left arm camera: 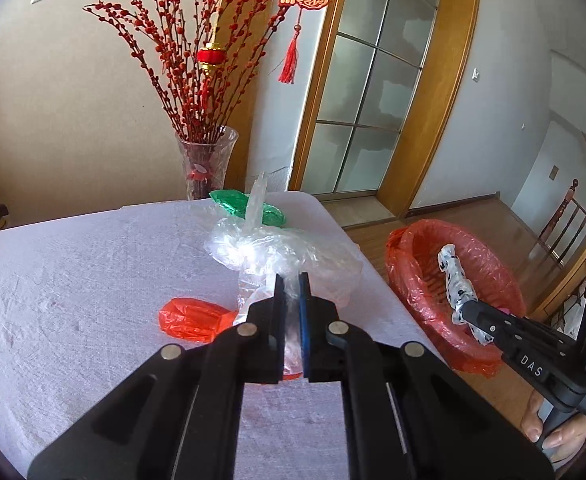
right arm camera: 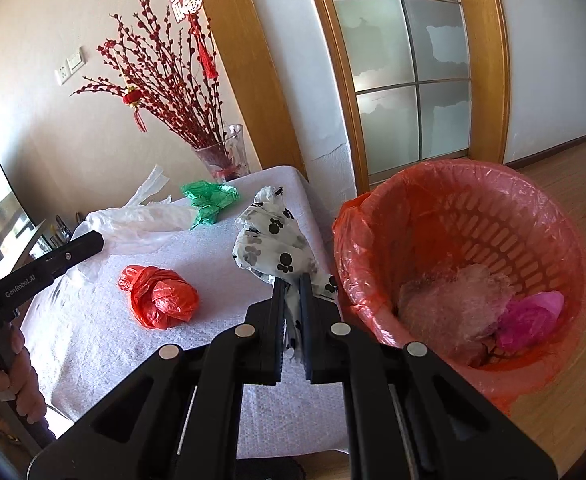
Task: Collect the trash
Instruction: 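Grasp the white plastic bag with the left tool while the right tool holds the paw-print bag, then carry both bags over the basket and open both tools to drop them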
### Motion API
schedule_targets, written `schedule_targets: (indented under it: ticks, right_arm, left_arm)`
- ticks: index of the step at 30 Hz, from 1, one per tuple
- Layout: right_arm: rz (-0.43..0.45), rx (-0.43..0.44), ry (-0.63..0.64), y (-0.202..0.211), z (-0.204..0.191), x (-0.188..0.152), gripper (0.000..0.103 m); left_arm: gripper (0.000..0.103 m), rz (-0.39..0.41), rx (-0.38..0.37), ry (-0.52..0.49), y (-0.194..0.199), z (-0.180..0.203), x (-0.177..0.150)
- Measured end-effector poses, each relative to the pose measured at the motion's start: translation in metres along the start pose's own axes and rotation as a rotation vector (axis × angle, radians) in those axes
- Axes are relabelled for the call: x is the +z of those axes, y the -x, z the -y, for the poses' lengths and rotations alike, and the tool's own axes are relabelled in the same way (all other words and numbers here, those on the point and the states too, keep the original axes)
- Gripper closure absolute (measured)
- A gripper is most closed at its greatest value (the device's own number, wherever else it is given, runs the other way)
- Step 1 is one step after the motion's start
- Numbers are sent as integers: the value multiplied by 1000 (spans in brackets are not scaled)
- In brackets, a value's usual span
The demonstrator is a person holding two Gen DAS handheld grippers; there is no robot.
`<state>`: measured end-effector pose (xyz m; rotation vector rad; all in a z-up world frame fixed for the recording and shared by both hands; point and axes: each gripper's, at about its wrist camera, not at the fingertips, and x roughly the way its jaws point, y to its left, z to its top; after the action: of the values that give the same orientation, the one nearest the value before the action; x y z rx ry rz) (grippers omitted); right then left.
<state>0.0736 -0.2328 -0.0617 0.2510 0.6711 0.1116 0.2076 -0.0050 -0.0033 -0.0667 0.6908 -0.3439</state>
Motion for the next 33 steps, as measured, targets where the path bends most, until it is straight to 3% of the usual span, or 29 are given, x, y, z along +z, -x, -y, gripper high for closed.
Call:
schedule_targets:
  ticks: [22, 33]
  right_arm:
    - [141, -194, -100, 52, 80, 8, 95]
    - [212, -221, -207, 63, 121, 21, 95]
  left_arm:
    - [96, -45, -151, -87, -44, 104, -2]
    - [96, -60, -242, -130, -70, 150, 0]
